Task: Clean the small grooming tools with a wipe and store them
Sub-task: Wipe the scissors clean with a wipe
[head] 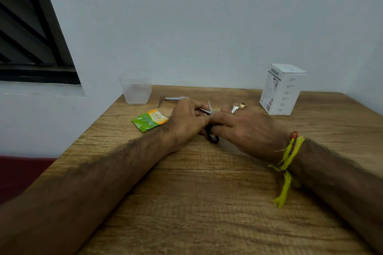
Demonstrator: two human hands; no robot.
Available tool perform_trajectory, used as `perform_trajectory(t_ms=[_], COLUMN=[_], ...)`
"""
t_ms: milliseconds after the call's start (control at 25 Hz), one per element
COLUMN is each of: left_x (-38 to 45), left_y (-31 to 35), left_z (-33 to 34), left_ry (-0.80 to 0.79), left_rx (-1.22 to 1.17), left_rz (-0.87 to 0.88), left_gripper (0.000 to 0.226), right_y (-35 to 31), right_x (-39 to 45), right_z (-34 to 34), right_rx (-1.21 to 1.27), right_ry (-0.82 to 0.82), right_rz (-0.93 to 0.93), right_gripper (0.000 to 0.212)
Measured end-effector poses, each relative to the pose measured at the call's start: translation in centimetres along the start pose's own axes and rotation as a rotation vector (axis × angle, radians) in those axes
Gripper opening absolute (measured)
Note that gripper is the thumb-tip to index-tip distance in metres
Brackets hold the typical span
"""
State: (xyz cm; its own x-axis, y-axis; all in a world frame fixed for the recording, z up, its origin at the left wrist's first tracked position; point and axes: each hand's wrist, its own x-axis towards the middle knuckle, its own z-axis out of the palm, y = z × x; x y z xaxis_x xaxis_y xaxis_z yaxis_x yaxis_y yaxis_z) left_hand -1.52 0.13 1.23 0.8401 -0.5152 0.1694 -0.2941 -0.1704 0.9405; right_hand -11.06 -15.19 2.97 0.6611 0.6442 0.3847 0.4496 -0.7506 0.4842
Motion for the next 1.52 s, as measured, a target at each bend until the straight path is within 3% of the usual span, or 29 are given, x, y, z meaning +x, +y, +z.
perform_trajectory(t_ms=[80,200,440,760,1000,1120,1280,1360,1440,1520], left_x=[-0.1,-0.8,-0.5,-1.0,-1.3,-1.2,-1.4,-1.1,-0.8,-0.7], left_y=[0.3,0.5,0.4,-0.1,0.3,0.3,0.0,0.0,0.3,0.8], left_z=[-0.1,0.3,0.2,0.6,1.2,1.4,1.6,1.3,0.5,-0.4], left_ry=[-0.028,-0.05,0.111,0.224,0.239,0.246,0.248,0.225,0.238,0.232], left_rx=[-0.026,-0.058,-0.201,-0.21,-0.201,-0.18,-0.133,-0.166,-0.211,-0.219], left_rz=[-0.001,-0.027,-0.08,-0.024,0.036,0.047,0.043,0.018,-0.012,-0.008], left_gripper=[0.018,0.009,0.018,0.021,0.022,0.023,0.02,0.018,0.017,0.015], right_y=[0.0,-0.8,-1.5,-2.9,-2.9,-2.7,-2.5,-2.4,-2.1,-1.2], right_x=[0.0,-0.8,-0.4,0.5,1.3,1.1,0.4,0.2,0.2,0.1], right_z=[-0.2,-0.2,-0.2,0.0,0.0,0.1,0.3,0.5,0.0,-0.6], right_rx=[-0.005,0.07,0.369,0.774,1.062,1.099,0.989,0.99,0.995,0.907], right_ry=[0.06,0.008,-0.136,-0.054,0.103,0.125,-0.029,-0.013,0.176,0.484], right_rz=[-0.013,0.076,0.385,0.946,1.305,1.325,1.068,1.031,1.056,1.083], right_gripper=[0.017,0.021,0.016,0.01,0.014,0.014,0.01,0.008,0.007,0.012])
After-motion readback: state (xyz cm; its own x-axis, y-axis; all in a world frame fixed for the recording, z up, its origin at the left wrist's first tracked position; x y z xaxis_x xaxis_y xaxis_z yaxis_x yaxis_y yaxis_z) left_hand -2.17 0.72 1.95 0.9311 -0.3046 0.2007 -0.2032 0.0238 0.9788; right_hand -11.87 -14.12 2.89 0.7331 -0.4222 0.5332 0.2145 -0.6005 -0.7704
